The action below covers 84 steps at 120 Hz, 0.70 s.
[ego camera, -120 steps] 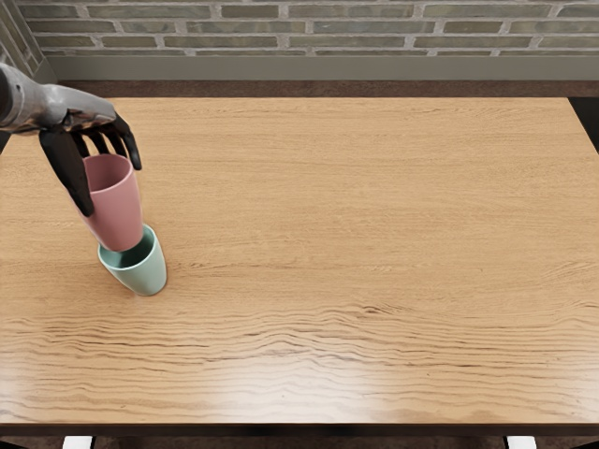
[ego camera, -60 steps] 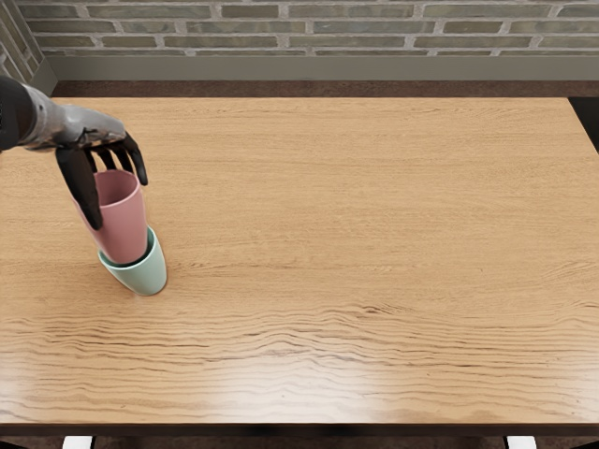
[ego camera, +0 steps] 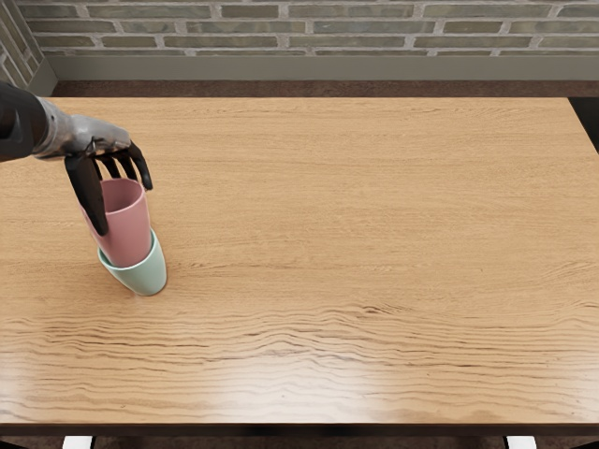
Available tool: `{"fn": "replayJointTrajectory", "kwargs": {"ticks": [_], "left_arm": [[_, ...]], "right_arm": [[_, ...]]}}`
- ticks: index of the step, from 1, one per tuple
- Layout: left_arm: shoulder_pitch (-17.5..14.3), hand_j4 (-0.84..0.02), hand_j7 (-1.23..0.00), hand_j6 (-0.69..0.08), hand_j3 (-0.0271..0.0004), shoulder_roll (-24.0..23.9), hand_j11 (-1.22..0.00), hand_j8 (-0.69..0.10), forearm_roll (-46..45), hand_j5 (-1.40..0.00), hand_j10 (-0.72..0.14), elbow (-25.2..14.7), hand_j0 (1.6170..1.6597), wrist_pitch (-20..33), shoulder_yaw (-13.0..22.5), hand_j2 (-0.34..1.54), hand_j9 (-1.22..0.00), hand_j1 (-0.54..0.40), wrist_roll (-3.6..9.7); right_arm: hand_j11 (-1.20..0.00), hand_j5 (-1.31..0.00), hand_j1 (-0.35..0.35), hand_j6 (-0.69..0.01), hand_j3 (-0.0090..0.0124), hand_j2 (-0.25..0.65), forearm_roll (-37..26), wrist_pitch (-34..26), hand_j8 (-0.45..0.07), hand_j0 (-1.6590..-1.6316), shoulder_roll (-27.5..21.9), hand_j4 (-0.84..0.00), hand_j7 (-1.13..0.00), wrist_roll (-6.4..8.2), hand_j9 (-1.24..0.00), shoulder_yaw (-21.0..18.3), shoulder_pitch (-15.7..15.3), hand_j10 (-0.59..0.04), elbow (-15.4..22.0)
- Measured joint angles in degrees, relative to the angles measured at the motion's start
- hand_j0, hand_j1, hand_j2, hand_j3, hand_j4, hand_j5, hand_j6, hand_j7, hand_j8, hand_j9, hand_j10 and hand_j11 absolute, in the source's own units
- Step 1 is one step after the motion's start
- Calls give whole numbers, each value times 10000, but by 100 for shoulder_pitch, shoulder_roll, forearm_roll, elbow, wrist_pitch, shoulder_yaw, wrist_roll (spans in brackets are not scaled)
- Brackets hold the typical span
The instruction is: Pick up cup and place in cup with left hand
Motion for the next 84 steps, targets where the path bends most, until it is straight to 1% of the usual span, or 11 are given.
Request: {"fn": "replayJointTrajectory", "kwargs": {"ticks": [27,41,52,58,76,84], "left_arm": [[12,-2391,-3171,-2072,0,-33,-3155,-1997,-28,-3182,-2300,13,16576,1,-3,685,-3156,855,0],[-7,-1544,-2031,-1367,0,-1,-2021,-1323,-57,-2038,-1491,15,16578,-30,-11,427,-2022,1784,0],[-78,-1082,-1410,-972,0,35,-1403,-943,-278,-1415,-1046,15,16579,-78,-48,292,-1404,2299,0],[-79,-903,-1170,-819,0,43,-1165,-796,-445,-1174,-874,15,16579,-129,-127,240,-1165,2498,-1],[-91,-567,-720,-531,0,61,-717,-519,-1187,-723,-551,30,16580,-434,-581,141,-717,2871,-5],[-169,-480,-605,-456,0,62,-602,-446,-1442,-607,-467,35,16580,-510,-739,115,-602,2966,-68]], "right_arm": [[0,0,-3490,-2,0,-1,1,0,-1,-16581,0,-1,0,1,0,-1,0,-1,0],[0,0,-3490,-2,0,-1,1,0,-1,-16581,0,-1,0,2,0,-1,0,-1,0],[0,0,-3490,-1,0,-1,1,0,-1,-16581,0,-1,0,1,0,-2,0,-1,0],[0,0,-3490,-1,0,-1,0,0,-1,-16581,0,-1,0,1,0,-1,0,-1,0],[0,0,-3490,-1,0,-1,1,0,-1,-16581,0,-1,0,0,0,-1,0,-1,0],[0,0,-3490,-2,0,-1,1,0,-1,-16581,0,-1,0,1,0,-1,0,-1,0]]}}
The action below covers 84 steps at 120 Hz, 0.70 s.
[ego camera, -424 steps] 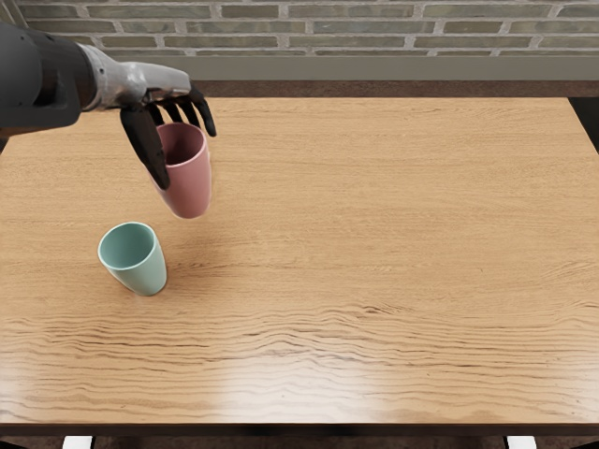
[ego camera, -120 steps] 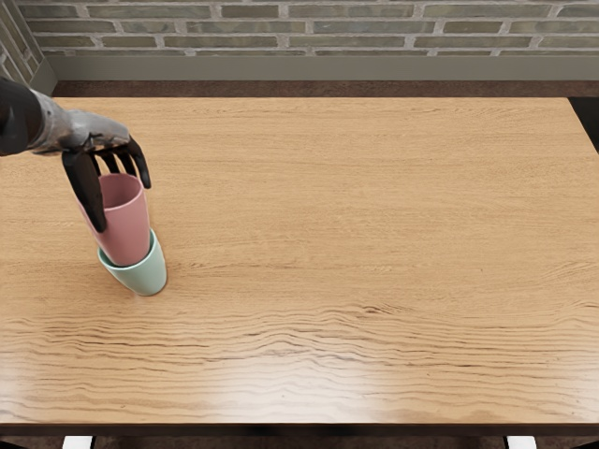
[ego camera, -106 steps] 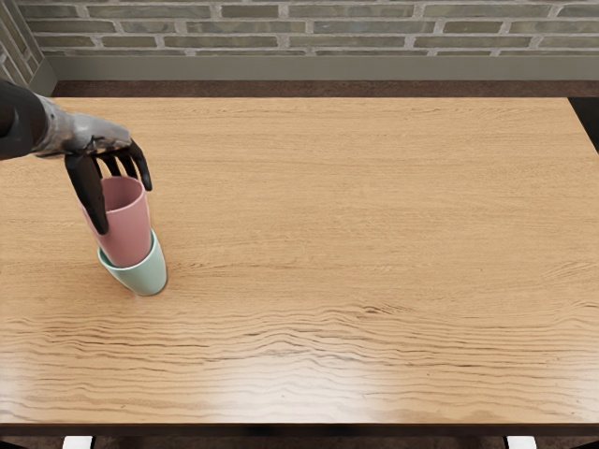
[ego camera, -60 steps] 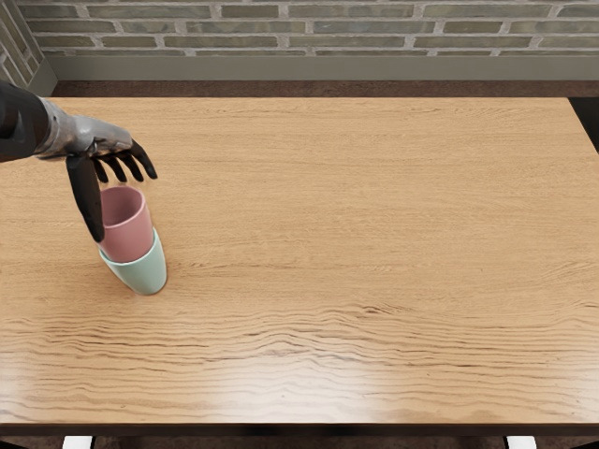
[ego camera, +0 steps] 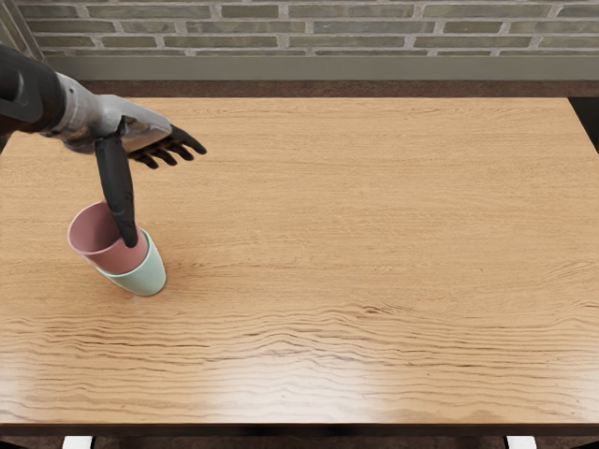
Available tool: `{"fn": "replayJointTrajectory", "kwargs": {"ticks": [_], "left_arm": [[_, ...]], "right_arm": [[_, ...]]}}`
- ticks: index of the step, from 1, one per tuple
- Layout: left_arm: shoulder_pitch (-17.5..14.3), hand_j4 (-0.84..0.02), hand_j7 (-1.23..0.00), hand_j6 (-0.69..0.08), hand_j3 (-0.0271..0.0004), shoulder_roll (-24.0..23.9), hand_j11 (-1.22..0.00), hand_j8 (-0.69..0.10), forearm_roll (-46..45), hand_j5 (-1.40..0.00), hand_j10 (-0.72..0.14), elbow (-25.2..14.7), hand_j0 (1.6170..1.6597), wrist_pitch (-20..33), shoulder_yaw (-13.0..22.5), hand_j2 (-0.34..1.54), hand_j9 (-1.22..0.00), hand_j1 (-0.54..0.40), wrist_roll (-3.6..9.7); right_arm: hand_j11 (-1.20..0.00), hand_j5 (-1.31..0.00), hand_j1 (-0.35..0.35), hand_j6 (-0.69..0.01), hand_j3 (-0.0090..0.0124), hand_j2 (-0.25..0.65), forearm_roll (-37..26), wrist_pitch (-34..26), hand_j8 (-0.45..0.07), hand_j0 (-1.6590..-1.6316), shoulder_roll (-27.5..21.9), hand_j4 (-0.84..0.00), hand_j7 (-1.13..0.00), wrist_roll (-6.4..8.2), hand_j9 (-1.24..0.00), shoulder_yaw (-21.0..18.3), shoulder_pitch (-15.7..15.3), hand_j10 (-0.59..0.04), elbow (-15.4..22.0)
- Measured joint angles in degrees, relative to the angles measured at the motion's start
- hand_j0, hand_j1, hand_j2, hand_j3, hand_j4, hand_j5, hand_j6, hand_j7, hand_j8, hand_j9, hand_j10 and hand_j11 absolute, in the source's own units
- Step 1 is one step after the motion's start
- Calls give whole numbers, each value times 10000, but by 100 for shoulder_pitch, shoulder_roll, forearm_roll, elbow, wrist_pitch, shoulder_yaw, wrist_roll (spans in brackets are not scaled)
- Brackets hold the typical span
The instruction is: Pick up cup and place in cup with left hand
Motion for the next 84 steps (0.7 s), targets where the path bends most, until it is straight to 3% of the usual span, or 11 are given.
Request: {"fn": "replayJointTrajectory", "kwargs": {"ticks": [25,48,65,84], "left_arm": [[10,-334,-413,-329,0,-58,-411,-324,-657,-414,-327,5,16580,-243,-477,70,-412,3123,-199],[189,-280,-347,-279,0,-175,-346,-276,-2074,-348,-275,13,16581,-1275,-732,54,-346,3176,-387],[467,-259,-325,-259,0,-417,-324,-257,-2590,-326,-255,30,16581,-1585,-857,48,-325,3192,-826],[712,-240,-305,-240,0,-758,-304,-238,-2676,-305,-237,202,16581,-1668,-981,45,-304,3210,-989]], "right_arm": [[0,0,-3490,-2,0,-1,1,0,-1,-16581,0,-1,0,0,0,0,0,-1,0],[0,0,-3490,-2,0,-1,-1,0,-1,-16581,0,-1,0,1,0,0,0,-1,0],[0,0,-3490,-2,0,-1,-1,0,-2,-16581,0,-1,0,1,0,-1,1,-1,0],[0,0,-3490,-2,0,-1,-1,0,-2,-16581,0,-1,0,1,0,1,0,-1,0]]}}
